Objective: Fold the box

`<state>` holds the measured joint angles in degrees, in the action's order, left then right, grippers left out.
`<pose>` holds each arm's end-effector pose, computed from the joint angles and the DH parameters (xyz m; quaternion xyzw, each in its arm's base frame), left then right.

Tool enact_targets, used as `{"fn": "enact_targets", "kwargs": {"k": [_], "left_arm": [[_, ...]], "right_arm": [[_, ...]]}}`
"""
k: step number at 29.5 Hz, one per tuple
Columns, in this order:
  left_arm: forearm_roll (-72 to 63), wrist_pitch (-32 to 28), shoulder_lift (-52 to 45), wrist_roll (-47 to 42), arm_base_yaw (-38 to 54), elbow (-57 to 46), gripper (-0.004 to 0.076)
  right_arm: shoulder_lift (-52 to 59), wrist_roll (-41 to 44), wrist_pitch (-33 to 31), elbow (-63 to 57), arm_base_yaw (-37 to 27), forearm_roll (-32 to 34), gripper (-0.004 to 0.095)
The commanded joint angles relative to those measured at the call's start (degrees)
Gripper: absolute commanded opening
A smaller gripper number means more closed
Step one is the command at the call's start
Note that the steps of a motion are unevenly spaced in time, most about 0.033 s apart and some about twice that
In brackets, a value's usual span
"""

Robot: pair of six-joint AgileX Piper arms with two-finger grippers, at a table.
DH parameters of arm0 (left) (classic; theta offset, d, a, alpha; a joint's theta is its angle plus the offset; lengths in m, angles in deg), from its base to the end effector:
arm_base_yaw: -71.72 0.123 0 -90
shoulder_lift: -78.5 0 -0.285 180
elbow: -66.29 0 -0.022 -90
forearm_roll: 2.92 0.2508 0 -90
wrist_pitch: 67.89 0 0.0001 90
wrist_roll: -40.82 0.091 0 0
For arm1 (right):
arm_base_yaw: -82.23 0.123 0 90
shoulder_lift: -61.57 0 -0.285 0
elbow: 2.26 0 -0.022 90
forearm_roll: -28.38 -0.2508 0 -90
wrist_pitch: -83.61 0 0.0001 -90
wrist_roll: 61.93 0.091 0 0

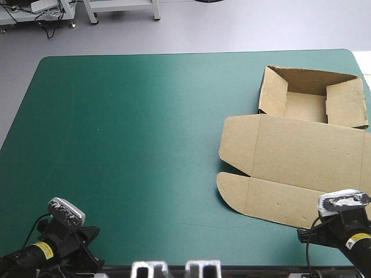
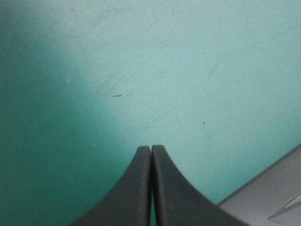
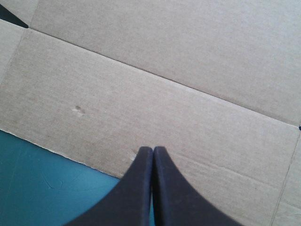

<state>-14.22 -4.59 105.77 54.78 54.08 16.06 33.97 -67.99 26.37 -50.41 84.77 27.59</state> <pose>0.0370 -0.0285 0.2603 0.2435 0.9054 -0.1084 0.3305 0.0515 0.0033 0.2760 -0.0677 0.9145 -0.0054 0.3988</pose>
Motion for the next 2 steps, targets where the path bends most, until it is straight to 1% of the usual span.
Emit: {"fn": "enact_targets", "kwargs": {"k": [1,2], "left_arm": [[-1.2,-3.0,0.6,-0.2,1.0,1.4,-0.001],[-1.2,-3.0,0.6,-0.2,1.9,1.4,-0.001]], "right_arm": [[-0.3,-0.2,3.3,1.5,-0.8,0.0,-0.0024],[-0.3,-0.2,3.3,1.5,-1.5,0.0,-0.0023]]}}
